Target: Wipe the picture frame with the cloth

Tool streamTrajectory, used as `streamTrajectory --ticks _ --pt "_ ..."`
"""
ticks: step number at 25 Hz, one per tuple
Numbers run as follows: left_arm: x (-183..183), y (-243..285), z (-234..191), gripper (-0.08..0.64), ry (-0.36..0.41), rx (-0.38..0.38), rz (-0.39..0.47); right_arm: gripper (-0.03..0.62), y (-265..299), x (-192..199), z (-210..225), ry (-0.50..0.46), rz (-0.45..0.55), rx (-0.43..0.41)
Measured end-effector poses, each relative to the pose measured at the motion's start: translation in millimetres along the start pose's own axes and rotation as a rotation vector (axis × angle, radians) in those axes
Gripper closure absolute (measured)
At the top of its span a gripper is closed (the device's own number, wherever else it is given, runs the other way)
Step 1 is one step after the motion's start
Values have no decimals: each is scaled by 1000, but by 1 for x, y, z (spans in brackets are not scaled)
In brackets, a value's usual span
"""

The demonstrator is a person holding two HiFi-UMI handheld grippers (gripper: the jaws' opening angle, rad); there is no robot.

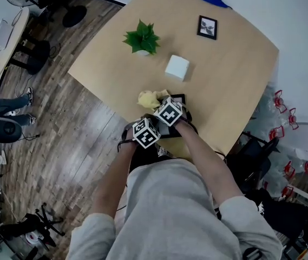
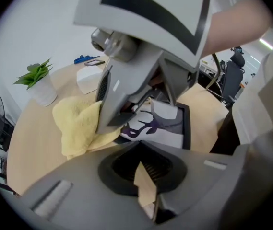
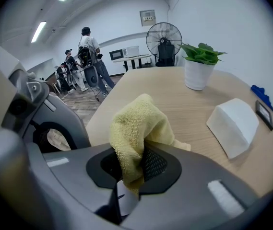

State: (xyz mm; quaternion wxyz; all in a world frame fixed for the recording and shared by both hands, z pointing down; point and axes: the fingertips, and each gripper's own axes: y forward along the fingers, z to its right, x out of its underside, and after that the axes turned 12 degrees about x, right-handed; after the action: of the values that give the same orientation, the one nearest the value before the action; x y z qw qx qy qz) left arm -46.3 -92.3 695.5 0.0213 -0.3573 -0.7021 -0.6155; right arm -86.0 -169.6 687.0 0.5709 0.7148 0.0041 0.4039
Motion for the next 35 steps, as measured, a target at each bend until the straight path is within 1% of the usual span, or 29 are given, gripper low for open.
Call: streamTrajectory --ticks 7,10,13,16,20,24,33,35 --pt "-2 5 1 508 -11 -4 -45 543 -1 5 0 -18 -3 -9" --pt "-2 5 0 508 -22 -12 -60 545 -1 11 7 -33 1 6" --pt "-2 5 -2 508 -30 -23 -57 545 -1 21 16 -40 -20 16" --pt "-1 5 -1 508 -32 -25 -60 545 -2 24 14 -52 -39 12" --pt "-2 6 -1 508 -34 -17 -67 545 -3 24 19 -62 -43 21" --pt "-2 5 0 508 -31 -26 -74 545 -7 30 24 -72 -55 24" --pt "-3 5 0 508 -50 -33 -68 545 -19 50 46 -80 -71 48" --pt "-3 4 0 508 -57 -38 -65 545 -23 56 54 -74 -67 65"
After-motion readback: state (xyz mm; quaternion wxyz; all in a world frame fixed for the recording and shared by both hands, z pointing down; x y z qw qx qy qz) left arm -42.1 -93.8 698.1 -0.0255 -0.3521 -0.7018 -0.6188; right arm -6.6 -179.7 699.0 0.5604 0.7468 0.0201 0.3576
